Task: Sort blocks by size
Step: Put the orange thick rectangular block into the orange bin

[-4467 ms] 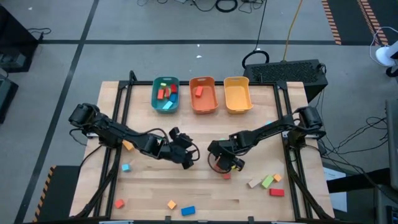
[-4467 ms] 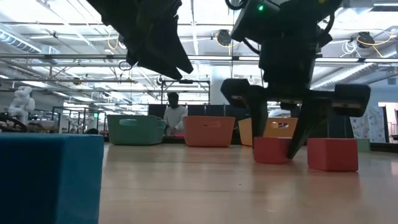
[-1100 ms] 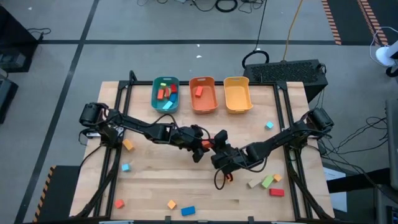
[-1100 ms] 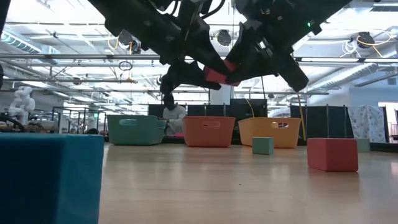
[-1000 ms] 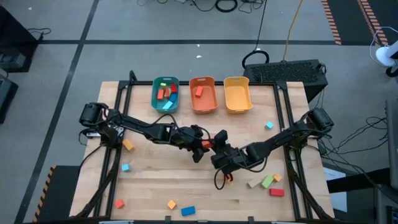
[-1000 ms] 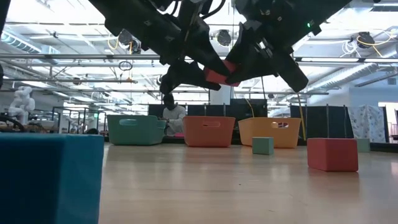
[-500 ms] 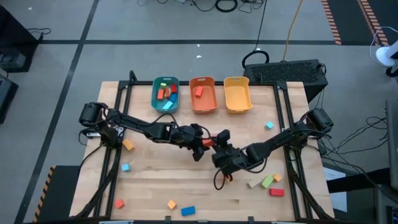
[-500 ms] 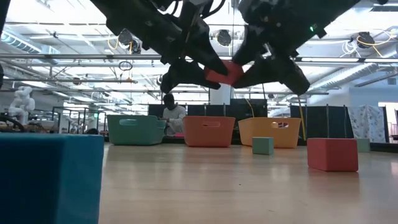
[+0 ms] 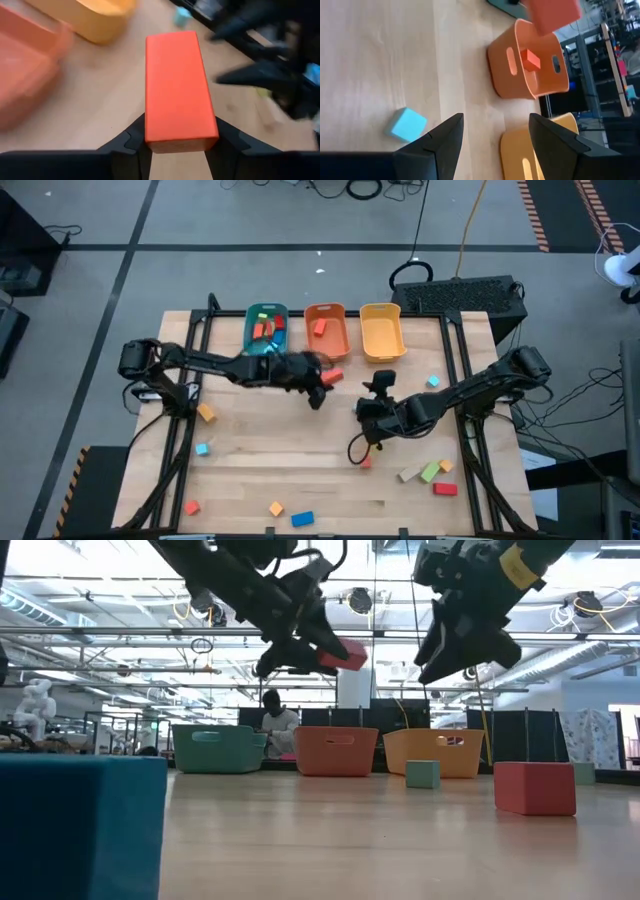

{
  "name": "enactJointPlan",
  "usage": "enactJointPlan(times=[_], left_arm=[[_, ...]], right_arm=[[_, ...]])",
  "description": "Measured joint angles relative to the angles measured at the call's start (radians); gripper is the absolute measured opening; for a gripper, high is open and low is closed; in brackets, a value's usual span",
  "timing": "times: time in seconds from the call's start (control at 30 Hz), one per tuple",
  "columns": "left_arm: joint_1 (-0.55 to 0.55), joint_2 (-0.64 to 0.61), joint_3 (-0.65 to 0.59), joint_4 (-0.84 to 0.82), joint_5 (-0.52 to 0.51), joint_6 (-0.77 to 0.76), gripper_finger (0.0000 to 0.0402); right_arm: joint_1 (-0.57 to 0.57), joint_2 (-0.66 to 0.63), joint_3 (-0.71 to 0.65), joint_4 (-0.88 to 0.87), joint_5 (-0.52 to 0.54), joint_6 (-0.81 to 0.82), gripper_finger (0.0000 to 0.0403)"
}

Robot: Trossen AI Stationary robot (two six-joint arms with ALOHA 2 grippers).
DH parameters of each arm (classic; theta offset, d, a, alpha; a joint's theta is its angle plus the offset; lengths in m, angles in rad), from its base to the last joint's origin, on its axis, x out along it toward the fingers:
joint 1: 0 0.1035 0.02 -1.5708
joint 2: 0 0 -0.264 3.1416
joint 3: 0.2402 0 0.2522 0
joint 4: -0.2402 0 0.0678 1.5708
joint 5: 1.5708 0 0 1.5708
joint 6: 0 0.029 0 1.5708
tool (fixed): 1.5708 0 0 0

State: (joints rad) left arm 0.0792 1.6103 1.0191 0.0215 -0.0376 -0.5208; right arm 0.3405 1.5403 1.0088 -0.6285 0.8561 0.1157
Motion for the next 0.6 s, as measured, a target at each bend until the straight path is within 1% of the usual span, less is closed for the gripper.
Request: enactJointPlan(times=[0.13,0.37,0.6], left_arm=[[0.099,-0.01,0.0,-0.012,-0.038,0.043,0.0139],[0.264,0.005,-0.002,-0.019,-0.023,0.066,0.0139],[0.356,0.004,-0.002,0.006,-0.016,0.092,0.0139]], right_arm=[[-0.001,-0.017,0.0,-0.049,-0.005,0.021,0.021],[-0.022,-0.017,-0.003,-0.156,-0.026,0.108,0.021],[-0.044,-0.017,-0.081,-0.133,-0.026,0.204,0.021]])
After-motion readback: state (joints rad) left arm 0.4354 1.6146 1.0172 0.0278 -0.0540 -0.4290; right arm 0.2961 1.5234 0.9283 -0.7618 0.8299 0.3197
